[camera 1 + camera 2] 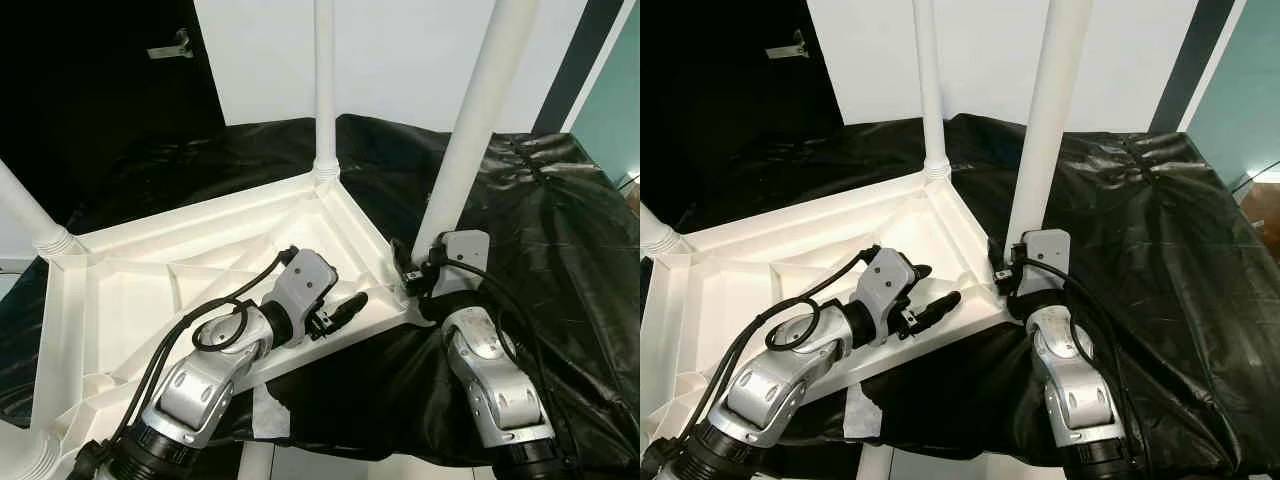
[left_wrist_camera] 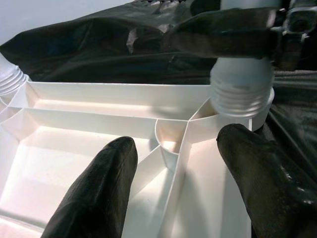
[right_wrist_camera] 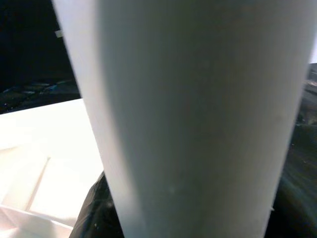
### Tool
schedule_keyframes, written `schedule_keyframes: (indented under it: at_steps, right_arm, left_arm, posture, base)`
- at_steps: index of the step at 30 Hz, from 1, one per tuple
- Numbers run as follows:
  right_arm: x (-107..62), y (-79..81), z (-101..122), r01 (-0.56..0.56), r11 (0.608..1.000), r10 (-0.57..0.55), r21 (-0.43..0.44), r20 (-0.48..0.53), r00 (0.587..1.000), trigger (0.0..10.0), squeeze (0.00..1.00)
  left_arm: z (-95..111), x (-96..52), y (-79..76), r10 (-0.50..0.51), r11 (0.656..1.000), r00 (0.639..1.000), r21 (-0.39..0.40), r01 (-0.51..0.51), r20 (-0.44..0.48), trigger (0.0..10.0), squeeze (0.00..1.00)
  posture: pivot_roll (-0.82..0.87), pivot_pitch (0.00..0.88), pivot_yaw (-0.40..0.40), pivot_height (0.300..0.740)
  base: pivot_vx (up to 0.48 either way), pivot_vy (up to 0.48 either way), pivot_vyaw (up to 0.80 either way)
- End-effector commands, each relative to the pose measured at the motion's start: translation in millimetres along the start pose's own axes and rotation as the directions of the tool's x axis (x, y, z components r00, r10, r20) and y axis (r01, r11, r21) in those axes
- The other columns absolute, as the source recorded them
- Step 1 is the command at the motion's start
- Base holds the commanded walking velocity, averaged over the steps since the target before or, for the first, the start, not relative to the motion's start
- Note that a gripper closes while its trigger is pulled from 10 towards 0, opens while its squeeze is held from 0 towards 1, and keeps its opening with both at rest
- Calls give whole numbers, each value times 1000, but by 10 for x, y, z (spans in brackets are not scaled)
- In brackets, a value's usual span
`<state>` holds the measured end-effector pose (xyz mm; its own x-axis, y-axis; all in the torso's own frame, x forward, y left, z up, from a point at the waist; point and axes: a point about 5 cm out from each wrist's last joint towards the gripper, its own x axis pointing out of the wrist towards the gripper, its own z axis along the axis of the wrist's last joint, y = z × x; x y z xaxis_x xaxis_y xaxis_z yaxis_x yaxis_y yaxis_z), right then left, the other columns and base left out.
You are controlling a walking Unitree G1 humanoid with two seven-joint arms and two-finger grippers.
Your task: Building children table
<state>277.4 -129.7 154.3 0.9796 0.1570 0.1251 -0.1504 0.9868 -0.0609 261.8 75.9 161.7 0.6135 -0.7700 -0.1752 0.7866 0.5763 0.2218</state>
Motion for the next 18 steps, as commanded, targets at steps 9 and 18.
schedule_keyframes:
  at_steps: [9, 18]
  right_arm:
    - [-132, -242, -194, 168, 982, -157, 89, -113, 981, 10000, 0]
    - [-116, -373, -262, 245, 949, -216, 197, -161, 963, 10000, 0]
  left_arm:
    - [21, -20, -105, -130, 991, 991, 23, 130, 8, 10000, 0]
    - [42, -17, -95, -137, 990, 991, 32, 136, 12, 10000, 0]
  posture:
    - [-47, 18, 10, 740]
    - [-49, 18, 18, 740]
  base:
    - [0, 0, 0]
    - [0, 0, 0]
